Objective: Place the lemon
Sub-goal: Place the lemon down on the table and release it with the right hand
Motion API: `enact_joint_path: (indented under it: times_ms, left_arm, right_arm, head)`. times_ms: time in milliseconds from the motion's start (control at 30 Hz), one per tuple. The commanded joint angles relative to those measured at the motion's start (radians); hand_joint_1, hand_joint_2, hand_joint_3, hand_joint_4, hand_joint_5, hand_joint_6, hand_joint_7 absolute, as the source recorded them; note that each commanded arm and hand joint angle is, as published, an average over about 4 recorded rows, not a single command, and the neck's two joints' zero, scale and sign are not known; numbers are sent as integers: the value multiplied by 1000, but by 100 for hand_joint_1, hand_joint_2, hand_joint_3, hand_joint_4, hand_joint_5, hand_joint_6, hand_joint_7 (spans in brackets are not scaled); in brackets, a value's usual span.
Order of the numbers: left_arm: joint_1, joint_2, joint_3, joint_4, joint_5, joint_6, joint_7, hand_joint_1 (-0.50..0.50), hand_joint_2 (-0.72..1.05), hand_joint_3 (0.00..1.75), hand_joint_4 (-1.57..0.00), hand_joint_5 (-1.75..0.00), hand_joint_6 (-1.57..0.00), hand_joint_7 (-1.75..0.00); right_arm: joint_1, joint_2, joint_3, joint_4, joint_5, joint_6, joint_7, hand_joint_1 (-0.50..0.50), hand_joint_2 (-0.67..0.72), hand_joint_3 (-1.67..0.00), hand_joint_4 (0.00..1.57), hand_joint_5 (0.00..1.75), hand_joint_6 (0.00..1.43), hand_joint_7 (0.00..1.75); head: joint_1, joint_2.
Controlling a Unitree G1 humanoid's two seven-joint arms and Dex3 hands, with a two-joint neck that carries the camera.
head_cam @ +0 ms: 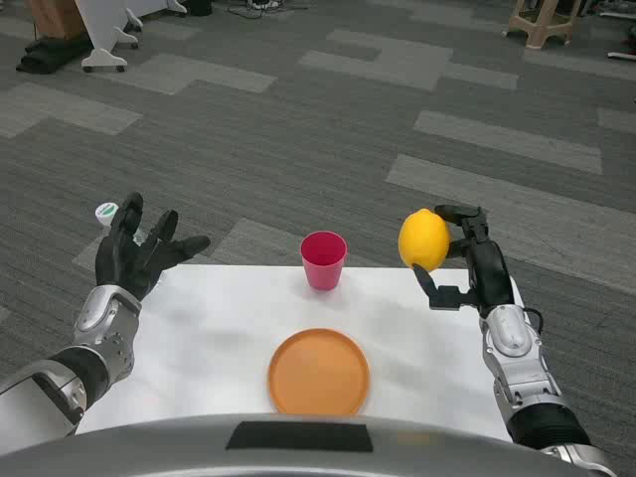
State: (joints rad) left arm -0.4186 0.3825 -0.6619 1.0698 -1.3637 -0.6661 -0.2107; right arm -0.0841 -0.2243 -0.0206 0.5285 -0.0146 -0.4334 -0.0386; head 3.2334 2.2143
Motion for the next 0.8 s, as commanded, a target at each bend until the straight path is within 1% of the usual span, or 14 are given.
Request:
enact_joint_path:
  times_ms: [33,233,400,633,800]
  left_arm:
    - [-3,13,5,-2,2,-1,-4,50,105,9,-4,0,0,0]
    - [-3,13,5,-2,2,-1,-4,50,105,9,-4,0,0,0]
    - [-3,13,5,-1,2,-1,-4,50,105,9,-4,0,0,0]
    - [-3,13,4,2,3,-1,-4,50,105,9,-4,0,0,0]
    - [-5,13,3,4,3,-1,-4,50,105,9,-4,0,0,0]
  right_arm:
    - [-10,-3,0,-10,7,-25,-4,-42,-54,-143,0,175,17,154]
    - [-10,-3,8,-7,8,-25,-4,-42,-54,-143,0,175,17,154]
    - [-10,-5,17,-3,10,-25,-4,-42,-54,-143,0,175,17,154]
    - [-8,-23,47,2,16,-23,-3,-42,-54,-143,0,175,17,154]
    - [2,-28,72,14,20,-22,-3,-42,-54,-143,0,175,17,154]
  head:
    - [5,4]
    - [3,1]
    - [4,-22]
    - [1,-40]
    - [-4,-52]
